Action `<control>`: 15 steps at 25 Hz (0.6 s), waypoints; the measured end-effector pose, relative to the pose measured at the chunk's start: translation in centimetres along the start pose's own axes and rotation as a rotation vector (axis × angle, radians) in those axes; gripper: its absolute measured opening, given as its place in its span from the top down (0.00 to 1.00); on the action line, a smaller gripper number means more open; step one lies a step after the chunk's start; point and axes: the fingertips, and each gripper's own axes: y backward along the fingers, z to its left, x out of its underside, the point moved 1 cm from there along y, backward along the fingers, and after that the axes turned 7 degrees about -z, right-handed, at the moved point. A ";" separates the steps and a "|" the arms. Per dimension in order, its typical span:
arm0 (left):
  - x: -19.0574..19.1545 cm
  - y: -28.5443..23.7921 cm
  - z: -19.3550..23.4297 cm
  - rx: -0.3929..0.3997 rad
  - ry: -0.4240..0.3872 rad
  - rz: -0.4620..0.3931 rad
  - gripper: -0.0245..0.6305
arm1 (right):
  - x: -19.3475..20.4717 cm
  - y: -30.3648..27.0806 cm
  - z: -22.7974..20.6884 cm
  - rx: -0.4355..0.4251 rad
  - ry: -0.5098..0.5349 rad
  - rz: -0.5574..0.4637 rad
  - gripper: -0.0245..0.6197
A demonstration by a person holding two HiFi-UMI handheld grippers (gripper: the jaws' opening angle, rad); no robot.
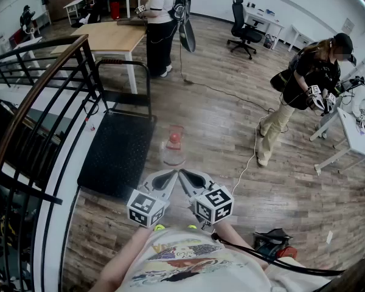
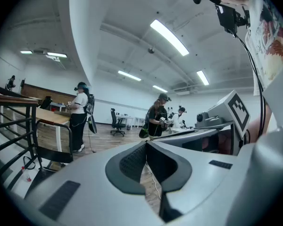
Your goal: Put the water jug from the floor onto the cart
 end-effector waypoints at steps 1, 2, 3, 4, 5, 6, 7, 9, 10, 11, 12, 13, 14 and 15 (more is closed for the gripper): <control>0.0 0.1 0.1 -0.001 -0.002 0.000 0.94 | 0.1 -0.1 0.1 0.000 0.000 0.000 0.92; 0.0 0.2 0.1 -0.001 -0.003 0.001 0.94 | 0.1 -0.2 0.2 0.000 0.000 0.001 0.92; 0.0 0.3 0.2 -0.001 -0.005 0.001 0.94 | 0.2 -0.2 0.2 0.001 0.000 0.001 0.92; 0.0 0.4 0.1 0.000 -0.007 0.002 0.94 | 0.2 -0.2 0.3 0.003 -0.001 0.001 0.92; 0.0 0.4 0.1 0.002 -0.009 0.004 0.94 | 0.2 -0.1 0.3 0.005 -0.002 0.001 0.92; 0.1 0.4 0.0 0.003 -0.009 0.005 0.94 | 0.3 -0.1 0.3 0.007 -0.003 0.001 0.92; 0.1 0.4 -0.1 0.004 -0.009 0.005 0.94 | 0.3 0.0 0.3 0.007 -0.007 0.002 0.92; 0.1 0.3 -0.3 0.005 -0.007 0.006 0.94 | 0.3 0.2 0.2 0.002 -0.019 0.003 0.92; 0.1 0.3 -0.4 0.006 -0.007 0.009 0.94 | 0.4 0.3 0.1 0.001 -0.025 0.004 0.92; 0.1 0.2 -0.5 0.008 -0.008 0.012 0.94 | 0.4 0.3 0.0 0.004 -0.028 0.005 0.92; 0.2 0.2 -0.6 0.011 -0.009 0.015 0.94 | 0.4 0.4 -0.1 0.010 -0.031 0.005 0.92; 0.2 0.2 -0.7 0.014 -0.009 0.018 0.94 | 0.5 0.5 -0.2 0.017 -0.035 0.006 0.92; 0.3 0.2 -0.8 0.016 -0.007 0.021 0.94 | 0.5 0.5 -0.2 0.023 -0.041 0.007 0.92; 0.4 0.2 -0.9 0.019 -0.002 0.023 0.94 | 0.6 0.6 -0.3 0.027 -0.047 0.008 0.92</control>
